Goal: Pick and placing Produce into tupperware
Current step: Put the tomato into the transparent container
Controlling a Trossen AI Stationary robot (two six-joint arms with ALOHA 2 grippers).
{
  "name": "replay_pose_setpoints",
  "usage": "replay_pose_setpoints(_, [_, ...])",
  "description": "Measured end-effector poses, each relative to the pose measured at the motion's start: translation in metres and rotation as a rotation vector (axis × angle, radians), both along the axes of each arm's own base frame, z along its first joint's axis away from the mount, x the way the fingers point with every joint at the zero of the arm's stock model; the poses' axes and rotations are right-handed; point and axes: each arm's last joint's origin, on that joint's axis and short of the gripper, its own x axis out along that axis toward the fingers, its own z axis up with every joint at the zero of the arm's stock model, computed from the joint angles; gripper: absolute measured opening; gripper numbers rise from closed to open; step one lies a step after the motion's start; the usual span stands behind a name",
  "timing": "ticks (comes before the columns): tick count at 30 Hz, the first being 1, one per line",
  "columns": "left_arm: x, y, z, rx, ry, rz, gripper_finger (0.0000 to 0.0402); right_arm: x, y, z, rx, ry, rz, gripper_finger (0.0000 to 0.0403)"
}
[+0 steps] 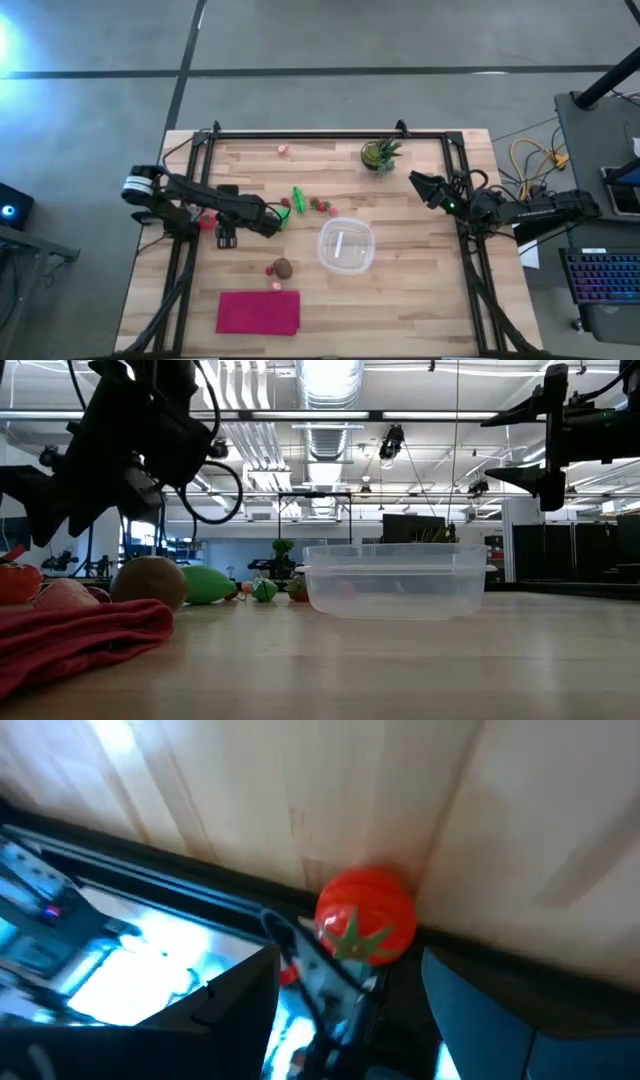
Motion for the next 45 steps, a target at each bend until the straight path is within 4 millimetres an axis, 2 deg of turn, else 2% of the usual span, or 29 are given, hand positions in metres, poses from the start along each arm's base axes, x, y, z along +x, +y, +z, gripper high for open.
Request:
replay_pose_setpoints(3, [-0.001,-0.001,-0.001,-0.038,0.055,-0.060,0.0230,0.000,0.000,0.000,0.000,0.000,0.000,0.0352])
replay_pose_setpoints(8, [0.002,-0.004,-0.002,-0.066,-0.005,-0.072,0.0230,0.000,0.000,0.000,0.006,-0.004,0.001,0.0352])
replay_pose_setpoints(12, [0.000,-0.005,0.008,-0.109,-0.098,-0.144,0.0230,0.000,0.001,0.000,0.002,-0.005,0.023,0.0352])
replay_pose_setpoints(19, [-0.013,-0.003,0.029,-0.105,-0.224,-0.134,0.0230,0.001,0.001,0.000,0.004,-0.006,0.044,0.0352])
replay_pose_setpoints(26, [-0.021,-0.001,0.035,-0.031,-0.263,-0.096,0.0230,0.001,0.001,-0.001,0.015,-0.009,0.048,0.0352])
replay_pose_setpoints(28, [-0.022,-0.001,0.034,-0.032,-0.238,-0.071,0.0230,0.001,0.001,-0.001,0.019,-0.011,0.049,0.0352])
replay_pose_setpoints(34, [-0.025,-0.007,0.024,-0.184,-0.161,0.018,0.0230,0.001,0.001,-0.001,0.041,-0.026,0.052,0.0352])
replay_pose_setpoints(40, [-0.033,-0.005,0.000,-0.155,-0.040,0.021,0.0230,0.001,0.001,-0.001,0.082,-0.054,0.060,0.0352])
replay_pose_setpoints(45, [-0.039,-0.003,-0.006,-0.121,-0.026,0.000,0.0230,0.001,0.001,-0.001,0.106,-0.071,0.077,0.0352])
